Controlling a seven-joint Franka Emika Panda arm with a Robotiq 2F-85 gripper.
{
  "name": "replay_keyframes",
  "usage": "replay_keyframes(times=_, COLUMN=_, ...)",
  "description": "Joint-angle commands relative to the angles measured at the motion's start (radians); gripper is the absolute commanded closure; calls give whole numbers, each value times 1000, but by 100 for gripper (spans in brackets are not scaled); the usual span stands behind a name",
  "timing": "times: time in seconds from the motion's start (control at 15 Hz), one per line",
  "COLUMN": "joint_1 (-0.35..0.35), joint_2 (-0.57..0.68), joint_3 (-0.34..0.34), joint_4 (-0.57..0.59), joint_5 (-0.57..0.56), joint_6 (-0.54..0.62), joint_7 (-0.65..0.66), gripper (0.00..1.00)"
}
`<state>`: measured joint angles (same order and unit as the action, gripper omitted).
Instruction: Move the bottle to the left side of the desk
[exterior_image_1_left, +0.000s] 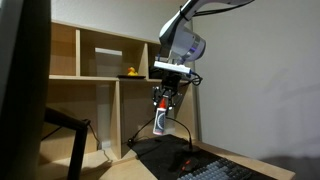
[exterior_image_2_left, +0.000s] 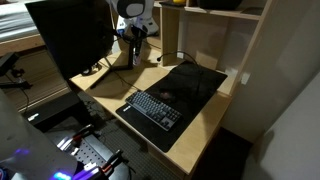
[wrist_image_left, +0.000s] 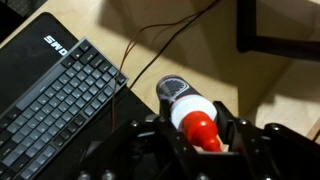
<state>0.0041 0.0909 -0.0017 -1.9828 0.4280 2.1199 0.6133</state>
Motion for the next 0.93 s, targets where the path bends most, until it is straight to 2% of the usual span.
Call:
replay_keyframes(times=0.0, joint_1=4, joint_2=-8, joint_3=-1, joint_4=-4, joint_5=1, joint_6=4, joint_7=-5, gripper=55)
replay_keyframes(times=0.07, joint_1=2, joint_2=-15, joint_3=-2, joint_4=-8, joint_5=1, joint_6=5, joint_7=-11, gripper=55)
replay_keyframes(times=0.13, joint_1=1, joint_2=-2, joint_3=-6, joint_4=-5, joint_5=-21, joint_6=0, joint_7=7, gripper=80)
replay_keyframes(times=0.53, joint_1=53, joint_2=117, joint_3=25, joint_4=-9, joint_5=-98, joint_6=63, joint_7=-38, gripper=80)
replay_keyframes(times=0.8, joint_1=88, joint_2=169, joint_3=18, joint_4=11, joint_5=-219, joint_6=161, joint_7=-52, gripper=80)
replay_keyframes(times=0.87, joint_1=86, joint_2=166, joint_3=17, joint_4=11, joint_5=-217, joint_6=193, joint_7=-59, gripper=80)
